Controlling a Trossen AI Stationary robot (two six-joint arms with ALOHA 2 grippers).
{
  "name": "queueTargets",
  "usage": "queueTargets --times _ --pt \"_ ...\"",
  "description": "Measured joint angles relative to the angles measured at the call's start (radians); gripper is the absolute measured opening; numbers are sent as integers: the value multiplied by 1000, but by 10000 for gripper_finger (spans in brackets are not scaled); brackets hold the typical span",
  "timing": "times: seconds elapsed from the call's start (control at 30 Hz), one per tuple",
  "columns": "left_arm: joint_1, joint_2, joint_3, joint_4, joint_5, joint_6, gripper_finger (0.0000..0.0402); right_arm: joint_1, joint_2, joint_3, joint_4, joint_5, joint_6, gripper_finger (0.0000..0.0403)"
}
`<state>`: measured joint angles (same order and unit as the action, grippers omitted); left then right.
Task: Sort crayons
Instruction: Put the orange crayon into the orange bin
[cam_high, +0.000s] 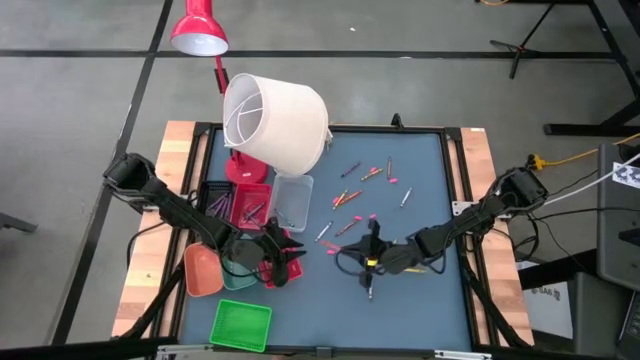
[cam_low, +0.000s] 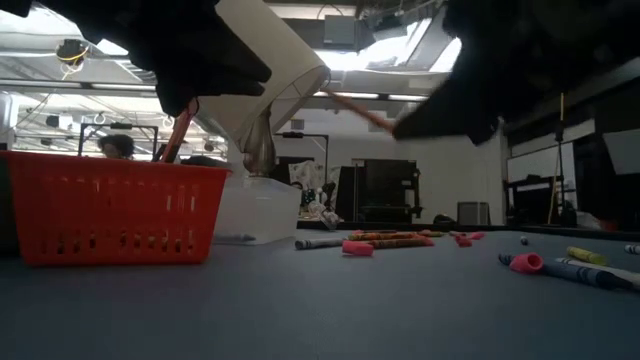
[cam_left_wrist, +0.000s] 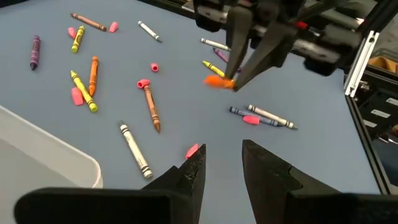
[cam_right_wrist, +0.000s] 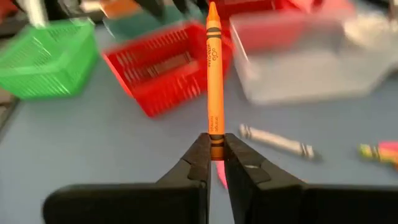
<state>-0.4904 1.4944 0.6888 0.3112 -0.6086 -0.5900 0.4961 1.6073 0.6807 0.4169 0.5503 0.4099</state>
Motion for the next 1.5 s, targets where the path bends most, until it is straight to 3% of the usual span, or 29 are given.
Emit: queueTargets --times 0.27,0.5,0.83,1.5 --pt "1 0 0 119 0 110 89 -8 0 1 246 -1 -203 28" --pt "25 0 0 286 0 286 89 -60 -1 2 350 -76 -236 28" --pt "71 0 0 340 42 373 89 -127 -2 2 398 -201 -248 28" --pt "130 0 0 427 132 444 86 -139 -2 2 396 -203 -260 28"
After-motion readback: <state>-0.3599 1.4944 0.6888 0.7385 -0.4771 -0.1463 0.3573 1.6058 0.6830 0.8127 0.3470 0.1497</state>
